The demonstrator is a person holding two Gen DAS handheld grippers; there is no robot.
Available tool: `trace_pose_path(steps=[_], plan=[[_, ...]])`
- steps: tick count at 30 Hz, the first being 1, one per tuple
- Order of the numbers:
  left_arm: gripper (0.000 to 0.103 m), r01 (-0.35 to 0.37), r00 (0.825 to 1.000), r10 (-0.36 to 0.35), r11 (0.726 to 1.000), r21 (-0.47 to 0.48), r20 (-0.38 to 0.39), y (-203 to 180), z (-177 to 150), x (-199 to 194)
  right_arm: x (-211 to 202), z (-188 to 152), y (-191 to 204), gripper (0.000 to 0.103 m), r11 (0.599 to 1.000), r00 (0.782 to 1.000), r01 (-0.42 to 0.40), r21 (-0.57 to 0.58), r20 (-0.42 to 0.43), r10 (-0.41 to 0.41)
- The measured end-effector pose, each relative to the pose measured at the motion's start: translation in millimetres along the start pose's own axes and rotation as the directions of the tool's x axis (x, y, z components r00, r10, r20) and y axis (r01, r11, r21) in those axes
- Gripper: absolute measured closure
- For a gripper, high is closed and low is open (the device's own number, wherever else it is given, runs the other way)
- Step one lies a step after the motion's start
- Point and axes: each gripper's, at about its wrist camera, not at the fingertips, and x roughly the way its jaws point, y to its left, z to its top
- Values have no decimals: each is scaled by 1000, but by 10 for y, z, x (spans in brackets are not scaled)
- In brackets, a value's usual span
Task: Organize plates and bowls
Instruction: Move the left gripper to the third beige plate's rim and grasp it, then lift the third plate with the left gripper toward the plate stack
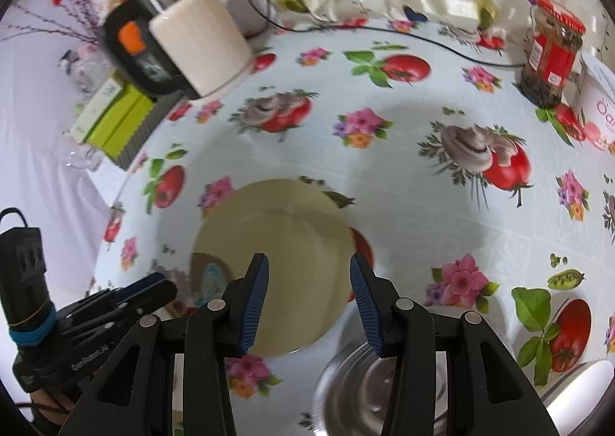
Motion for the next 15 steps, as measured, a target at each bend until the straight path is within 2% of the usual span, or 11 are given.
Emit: trace_pose_path(steps=[7,15], plan=[[76,-5,1000,4,1000,-20,-26,11,50,135,171,68,-94,60,1000,998,26,5,-52,-26],[76,-15,999,15,1000,-10,-44,-7,50,233,339,88,-98,71,999,995,34,-7,-96,-35]])
